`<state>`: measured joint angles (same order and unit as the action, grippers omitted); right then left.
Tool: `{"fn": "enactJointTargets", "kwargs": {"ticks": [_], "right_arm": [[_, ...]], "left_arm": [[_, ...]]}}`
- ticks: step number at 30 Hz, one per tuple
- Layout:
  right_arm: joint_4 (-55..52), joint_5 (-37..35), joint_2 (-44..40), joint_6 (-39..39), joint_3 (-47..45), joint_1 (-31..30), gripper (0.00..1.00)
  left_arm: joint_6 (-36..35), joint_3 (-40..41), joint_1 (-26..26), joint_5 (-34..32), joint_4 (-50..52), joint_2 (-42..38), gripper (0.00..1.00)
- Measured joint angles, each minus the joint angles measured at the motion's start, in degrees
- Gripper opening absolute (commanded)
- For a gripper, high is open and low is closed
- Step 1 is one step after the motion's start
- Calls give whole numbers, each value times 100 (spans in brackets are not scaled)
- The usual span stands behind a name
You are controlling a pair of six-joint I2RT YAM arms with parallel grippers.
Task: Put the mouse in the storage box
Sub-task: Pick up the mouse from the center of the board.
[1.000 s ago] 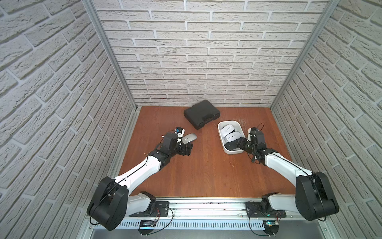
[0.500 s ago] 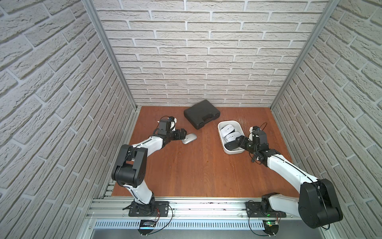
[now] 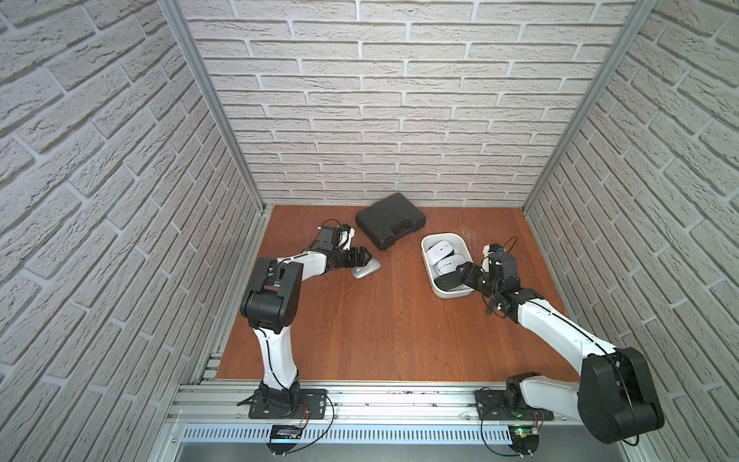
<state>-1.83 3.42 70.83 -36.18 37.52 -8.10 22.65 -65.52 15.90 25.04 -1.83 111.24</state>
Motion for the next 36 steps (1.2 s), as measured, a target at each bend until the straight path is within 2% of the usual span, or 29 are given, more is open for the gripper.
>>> {"fn": "enactJointTargets", "kwargs": {"ticks": [9, 15, 20, 26, 36], "right_arm": [[0, 0, -2, 0, 0, 0, 68], [2, 4, -2, 0, 0, 0, 68], [4, 15, -2, -2, 0, 0, 68], [7, 31, -2, -2, 0, 0, 68], [7, 57, -2, -7, 0, 0, 68]], "left_arm": [[-404, 0, 728, -494, 481, -63, 86], [-516, -109, 1130, -1316, 1023, -133, 80], [-509, -411, 1390, -2041, 1655, -42, 78], [-420, -852, 1554, -2538, 2140, 214, 73], [-170, -1351, 1593, -2999, 2490, 549, 66]]}}
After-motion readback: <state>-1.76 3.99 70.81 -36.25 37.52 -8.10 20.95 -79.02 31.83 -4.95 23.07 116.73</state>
